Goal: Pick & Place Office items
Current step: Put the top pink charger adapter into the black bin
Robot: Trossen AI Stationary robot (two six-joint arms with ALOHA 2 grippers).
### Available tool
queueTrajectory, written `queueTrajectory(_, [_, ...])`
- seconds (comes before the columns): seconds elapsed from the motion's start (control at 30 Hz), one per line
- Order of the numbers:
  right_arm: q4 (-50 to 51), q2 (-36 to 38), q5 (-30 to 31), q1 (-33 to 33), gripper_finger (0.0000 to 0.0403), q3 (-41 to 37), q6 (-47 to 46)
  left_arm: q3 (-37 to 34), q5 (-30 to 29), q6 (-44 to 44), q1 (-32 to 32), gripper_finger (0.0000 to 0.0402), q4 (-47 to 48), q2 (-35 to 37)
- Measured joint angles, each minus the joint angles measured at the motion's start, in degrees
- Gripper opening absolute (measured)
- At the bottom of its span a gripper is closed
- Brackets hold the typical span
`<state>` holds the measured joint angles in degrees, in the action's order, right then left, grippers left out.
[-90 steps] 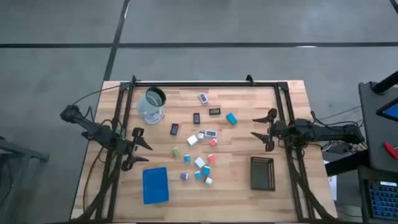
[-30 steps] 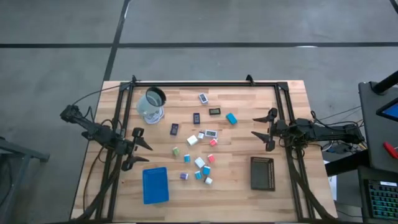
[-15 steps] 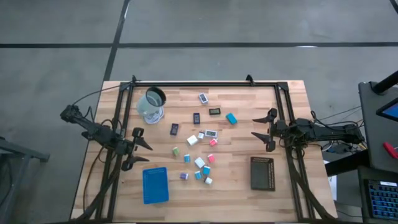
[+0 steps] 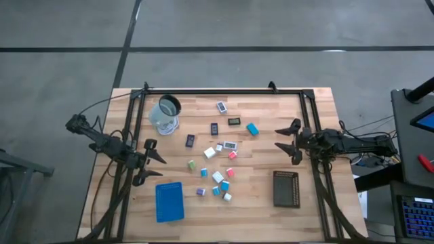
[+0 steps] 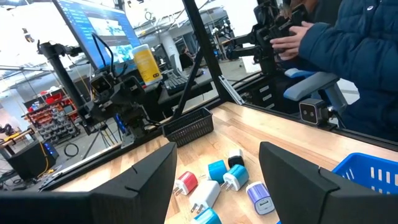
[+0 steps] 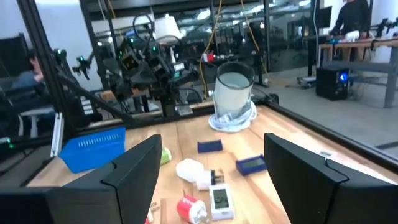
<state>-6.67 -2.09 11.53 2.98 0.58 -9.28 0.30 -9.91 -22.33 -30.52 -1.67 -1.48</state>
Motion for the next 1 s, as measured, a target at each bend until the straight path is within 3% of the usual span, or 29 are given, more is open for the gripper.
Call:
queueTrajectory(0.17, [-2.1,0.0,1.0,0.0,0.0276,0.0,-2.7,0.0,0.0,0.0,0.0,0.0234,0.0,0.0])
queueTrajectory(0.53, [-2.1,-3.8,10.1,0.0,0.0276,1.3,-8.1,0.0,0.0,0.0,0.0,0.0234,0.0,0.0])
queueTrajectory(0.77, [-0.6,-11.8,11.9,0.0,0.0272,6.8,-8.5,0.0,0.0,0.0,0.0,0.0234,0.0,0.0])
queueTrajectory(1.0, [9.1,-23.4,14.2,0.0,0.0261,15.5,-12.0,0.0,0.0,0.0,0.0,0.0234,0.0,0.0])
